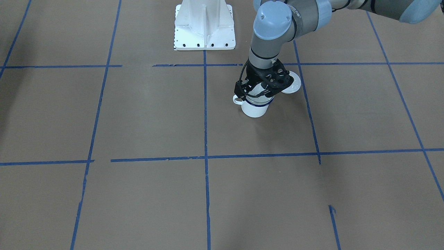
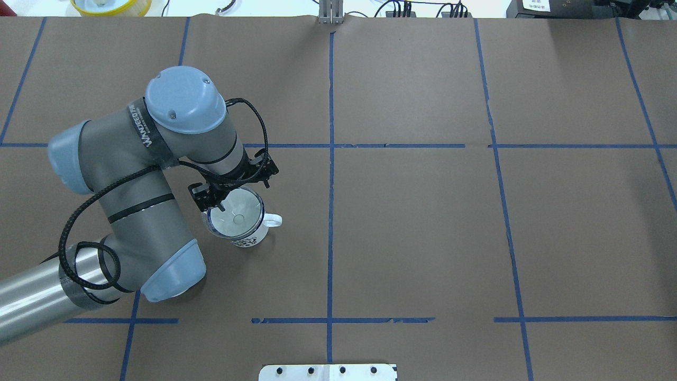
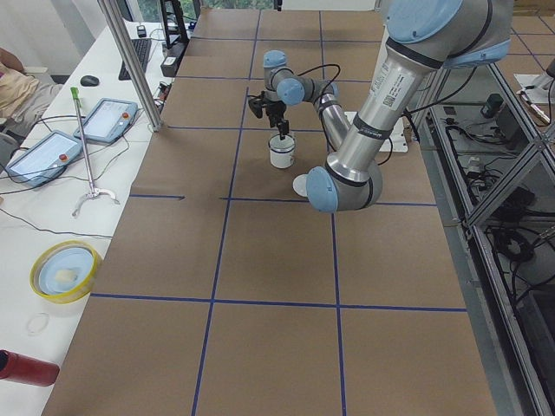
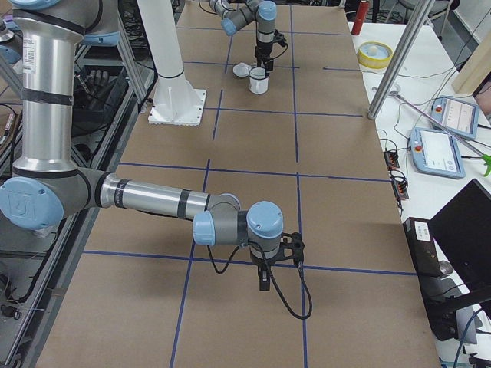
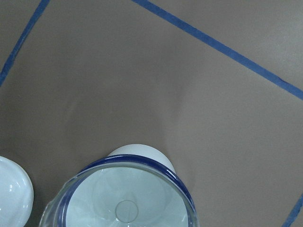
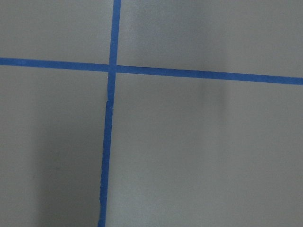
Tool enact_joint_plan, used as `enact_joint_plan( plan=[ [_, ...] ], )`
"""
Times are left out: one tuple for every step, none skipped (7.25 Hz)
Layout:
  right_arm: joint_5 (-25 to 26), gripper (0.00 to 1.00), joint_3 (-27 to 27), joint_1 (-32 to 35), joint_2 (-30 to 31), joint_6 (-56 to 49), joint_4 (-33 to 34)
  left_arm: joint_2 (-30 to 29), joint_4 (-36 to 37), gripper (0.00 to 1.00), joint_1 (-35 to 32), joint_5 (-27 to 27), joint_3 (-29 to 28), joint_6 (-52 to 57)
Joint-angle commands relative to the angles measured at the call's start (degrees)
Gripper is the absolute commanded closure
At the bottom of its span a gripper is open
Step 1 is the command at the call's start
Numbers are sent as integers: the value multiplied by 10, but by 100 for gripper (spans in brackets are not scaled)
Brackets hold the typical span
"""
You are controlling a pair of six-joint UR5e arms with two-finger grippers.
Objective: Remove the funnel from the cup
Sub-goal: 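Move the left gripper over the glass funnel in the white mug, then lower the left gripper and close it on the glass funnel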
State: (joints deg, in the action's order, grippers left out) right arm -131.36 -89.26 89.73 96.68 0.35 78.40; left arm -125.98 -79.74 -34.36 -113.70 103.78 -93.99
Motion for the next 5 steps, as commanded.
enact_joint_plan(
  plan=[
    [0, 0, 0, 0, 0, 0, 0, -8, -2, 26, 3, 1, -10, -1],
    [0, 0, 0, 0, 0, 0, 0, -8, -2, 31, 3, 1, -10, -1],
    [0, 0, 0, 0, 0, 0, 0, -7, -2, 34, 8, 1, -11, -1],
    [0, 0, 0, 0, 0, 0, 0, -7, -11, 41, 10, 1, -16, -1],
    [0, 0, 0, 0, 0, 0, 0, -8, -22, 42, 11, 1, -24, -2]
  ],
)
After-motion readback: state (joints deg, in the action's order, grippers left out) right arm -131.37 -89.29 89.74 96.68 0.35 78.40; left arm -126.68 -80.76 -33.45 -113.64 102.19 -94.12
